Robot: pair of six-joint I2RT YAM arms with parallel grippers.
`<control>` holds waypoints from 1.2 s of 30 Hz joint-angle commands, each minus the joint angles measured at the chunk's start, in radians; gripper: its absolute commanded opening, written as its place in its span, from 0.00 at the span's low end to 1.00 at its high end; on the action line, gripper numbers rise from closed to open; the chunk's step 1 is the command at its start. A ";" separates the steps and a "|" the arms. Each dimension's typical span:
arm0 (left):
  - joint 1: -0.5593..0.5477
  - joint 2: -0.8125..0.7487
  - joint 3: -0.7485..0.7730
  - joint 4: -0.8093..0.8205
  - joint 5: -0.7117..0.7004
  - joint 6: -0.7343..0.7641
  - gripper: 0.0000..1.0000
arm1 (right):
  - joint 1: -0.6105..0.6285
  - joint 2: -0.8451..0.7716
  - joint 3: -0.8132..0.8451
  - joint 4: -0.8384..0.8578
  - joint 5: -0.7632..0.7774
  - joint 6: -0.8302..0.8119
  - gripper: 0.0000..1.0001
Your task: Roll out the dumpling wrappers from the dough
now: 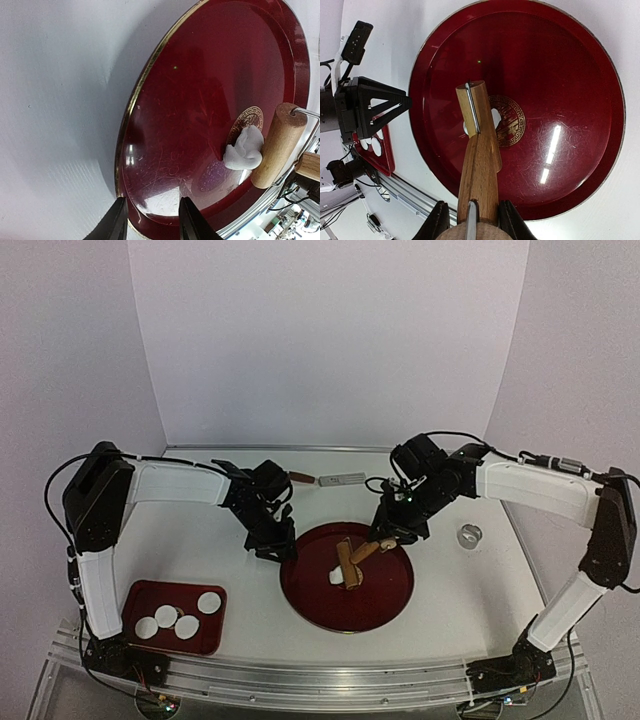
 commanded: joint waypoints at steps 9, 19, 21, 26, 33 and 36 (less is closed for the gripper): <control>-0.003 0.049 -0.003 -0.007 -0.063 0.013 0.29 | -0.001 -0.005 0.078 -0.012 0.024 0.008 0.00; -0.005 0.057 0.012 -0.035 -0.132 0.047 0.17 | -0.043 -0.079 0.086 -0.016 -0.105 0.026 0.00; -0.006 0.059 0.016 -0.039 -0.135 0.052 0.16 | -0.046 -0.057 0.093 -0.007 -0.153 0.015 0.00; -0.005 0.055 0.029 -0.049 -0.154 0.064 0.14 | -0.047 -0.006 0.077 0.086 -0.255 0.036 0.00; -0.005 0.018 0.056 -0.050 -0.160 0.062 0.22 | -0.047 0.051 0.065 0.143 -0.286 0.048 0.00; -0.005 -0.011 0.052 -0.039 -0.165 0.056 0.27 | -0.056 0.056 0.046 0.152 -0.281 0.054 0.00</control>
